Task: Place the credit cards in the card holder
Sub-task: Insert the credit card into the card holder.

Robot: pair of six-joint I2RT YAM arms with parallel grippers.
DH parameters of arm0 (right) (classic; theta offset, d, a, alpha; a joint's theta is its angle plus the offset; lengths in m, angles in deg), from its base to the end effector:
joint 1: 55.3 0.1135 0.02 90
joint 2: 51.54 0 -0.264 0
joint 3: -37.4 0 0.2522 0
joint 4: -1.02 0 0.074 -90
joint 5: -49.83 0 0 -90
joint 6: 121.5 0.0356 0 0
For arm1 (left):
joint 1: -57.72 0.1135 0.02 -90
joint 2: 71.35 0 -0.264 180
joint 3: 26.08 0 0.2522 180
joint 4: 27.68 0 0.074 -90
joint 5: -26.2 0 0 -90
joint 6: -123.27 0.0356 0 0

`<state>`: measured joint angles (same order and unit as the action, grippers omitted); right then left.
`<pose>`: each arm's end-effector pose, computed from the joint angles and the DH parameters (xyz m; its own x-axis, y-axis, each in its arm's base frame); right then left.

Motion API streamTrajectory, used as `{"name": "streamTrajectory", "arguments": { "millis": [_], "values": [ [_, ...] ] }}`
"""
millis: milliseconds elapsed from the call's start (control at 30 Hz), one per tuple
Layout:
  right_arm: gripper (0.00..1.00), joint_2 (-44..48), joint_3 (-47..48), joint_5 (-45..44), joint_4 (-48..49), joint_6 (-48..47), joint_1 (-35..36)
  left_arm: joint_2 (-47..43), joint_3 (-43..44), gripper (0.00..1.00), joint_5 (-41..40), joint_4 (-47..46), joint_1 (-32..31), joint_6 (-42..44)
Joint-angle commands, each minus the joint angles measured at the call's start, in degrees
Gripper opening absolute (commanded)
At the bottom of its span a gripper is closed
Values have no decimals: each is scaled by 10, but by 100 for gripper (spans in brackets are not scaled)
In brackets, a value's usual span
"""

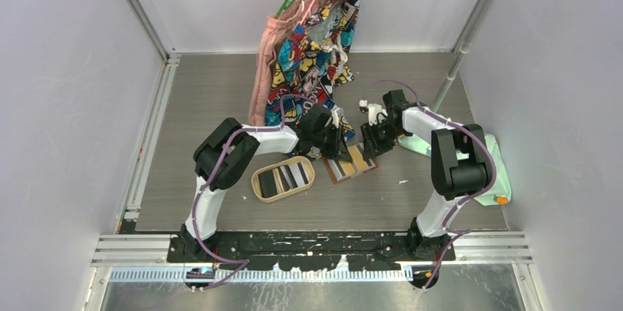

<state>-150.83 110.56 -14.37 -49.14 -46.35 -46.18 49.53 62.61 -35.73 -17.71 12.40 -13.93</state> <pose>0.3077 0.0651 0.1599 -0.8645 -0.3725 -0.3375 -0.4822 0.8040 0.3480 0.3024 -0.3297 0.1350 -0.9610 0.0510 -0.2719 0.2466 0.6032 -0.7585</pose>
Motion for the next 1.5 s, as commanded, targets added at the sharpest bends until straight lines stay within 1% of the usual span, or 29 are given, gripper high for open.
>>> {"name": "streamTrajectory", "arguments": {
  "millis": [0,100,200,367,633,767,933,1133,1267,1467],
  "values": [
    [40,-3,20,-2,-9,-2,-6,8,18,7,-4,15,0,18],
    [41,-1,20,11,-10,-2,-12,11,20,7,-4,15,0,17],
    [32,0,21,55,-16,-3,-15,11,21,6,-3,16,1,17],
    [25,-3,26,114,-27,0,-25,13,22,6,-2,16,0,17],
    [23,-19,33,212,-46,12,-62,9,19,7,3,10,0,14],
    [23,-41,41,247,-61,15,-71,2,8,8,12,-8,1,10],
    [25,-55,45,281,-69,18,-76,-5,-4,14,22,-33,0,-1],
    [30,-71,50,301,-81,19,-77,-16,-20,20,26,-57,4,-8],
    [32,-77,50,307,-80,24,-76,-32,-41,26,20,-81,7,-12],
    [33,-88,50,330,-76,36,-77,-57,-71,30,16,-122,12,-20]
  ]
}}
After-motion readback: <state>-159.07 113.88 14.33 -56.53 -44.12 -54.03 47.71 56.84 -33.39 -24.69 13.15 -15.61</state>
